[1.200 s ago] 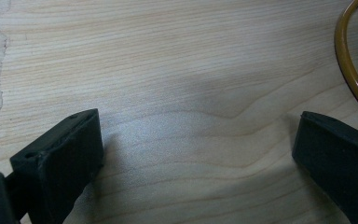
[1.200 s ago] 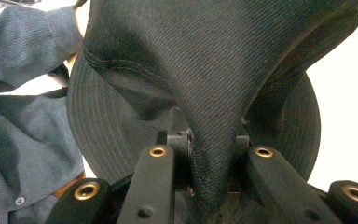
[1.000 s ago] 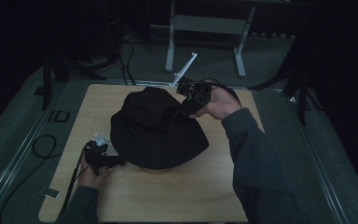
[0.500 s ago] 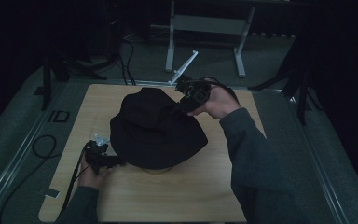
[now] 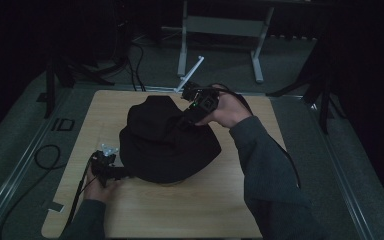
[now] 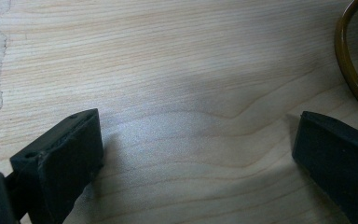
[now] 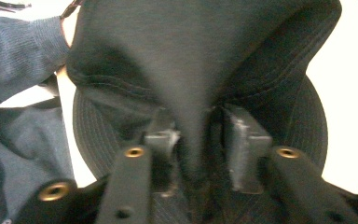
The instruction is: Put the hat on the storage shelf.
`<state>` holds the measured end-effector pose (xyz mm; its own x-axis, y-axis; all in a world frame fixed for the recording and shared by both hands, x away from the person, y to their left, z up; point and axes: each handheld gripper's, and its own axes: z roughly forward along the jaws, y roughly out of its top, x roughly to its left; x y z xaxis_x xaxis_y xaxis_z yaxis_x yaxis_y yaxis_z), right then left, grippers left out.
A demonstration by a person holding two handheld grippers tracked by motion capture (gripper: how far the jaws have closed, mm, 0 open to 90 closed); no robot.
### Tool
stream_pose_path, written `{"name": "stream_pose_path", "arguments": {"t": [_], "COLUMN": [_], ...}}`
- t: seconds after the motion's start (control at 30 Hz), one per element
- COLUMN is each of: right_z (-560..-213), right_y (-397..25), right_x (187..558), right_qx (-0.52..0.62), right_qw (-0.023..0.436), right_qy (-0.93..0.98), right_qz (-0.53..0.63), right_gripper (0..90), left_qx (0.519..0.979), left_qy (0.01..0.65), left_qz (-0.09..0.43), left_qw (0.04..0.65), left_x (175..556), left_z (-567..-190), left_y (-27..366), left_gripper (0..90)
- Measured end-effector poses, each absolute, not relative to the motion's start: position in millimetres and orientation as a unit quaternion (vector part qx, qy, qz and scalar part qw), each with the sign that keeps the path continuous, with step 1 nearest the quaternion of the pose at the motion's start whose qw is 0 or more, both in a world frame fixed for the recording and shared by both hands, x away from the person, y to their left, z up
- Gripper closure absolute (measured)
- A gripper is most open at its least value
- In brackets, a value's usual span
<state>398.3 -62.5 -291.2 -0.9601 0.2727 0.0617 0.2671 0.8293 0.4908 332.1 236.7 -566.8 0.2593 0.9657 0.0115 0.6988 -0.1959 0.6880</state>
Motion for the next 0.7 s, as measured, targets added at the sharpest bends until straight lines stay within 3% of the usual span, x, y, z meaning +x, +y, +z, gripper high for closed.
{"name": "stream_pose_path", "arguments": {"t": [0.13, 0.37, 0.7], "right_z": [-293.4, -293.7, -292.6], "right_y": [-63.9, -69.7, -75.8], "right_x": [401.3, 400.5, 398.8], "right_qx": [0.162, 0.17, 0.175], "right_qw": [-0.003, -0.017, -0.014], "right_qy": [0.954, 0.956, 0.96], "right_qz": [0.254, 0.238, 0.218], "right_gripper": [48.3, 37.3, 32.9], "left_qx": [0.739, 0.739, 0.738], "left_qy": [0.563, 0.563, 0.563], "left_qz": [0.229, 0.229, 0.23], "left_qw": [0.29, 0.29, 0.291], "left_x": [332.1, 332.1, 332.1], "left_z": [-566.8, -566.8, -566.8], "left_y": [236.7, 236.8, 236.7], "left_gripper": [1.9, 1.8, 1.8]}}
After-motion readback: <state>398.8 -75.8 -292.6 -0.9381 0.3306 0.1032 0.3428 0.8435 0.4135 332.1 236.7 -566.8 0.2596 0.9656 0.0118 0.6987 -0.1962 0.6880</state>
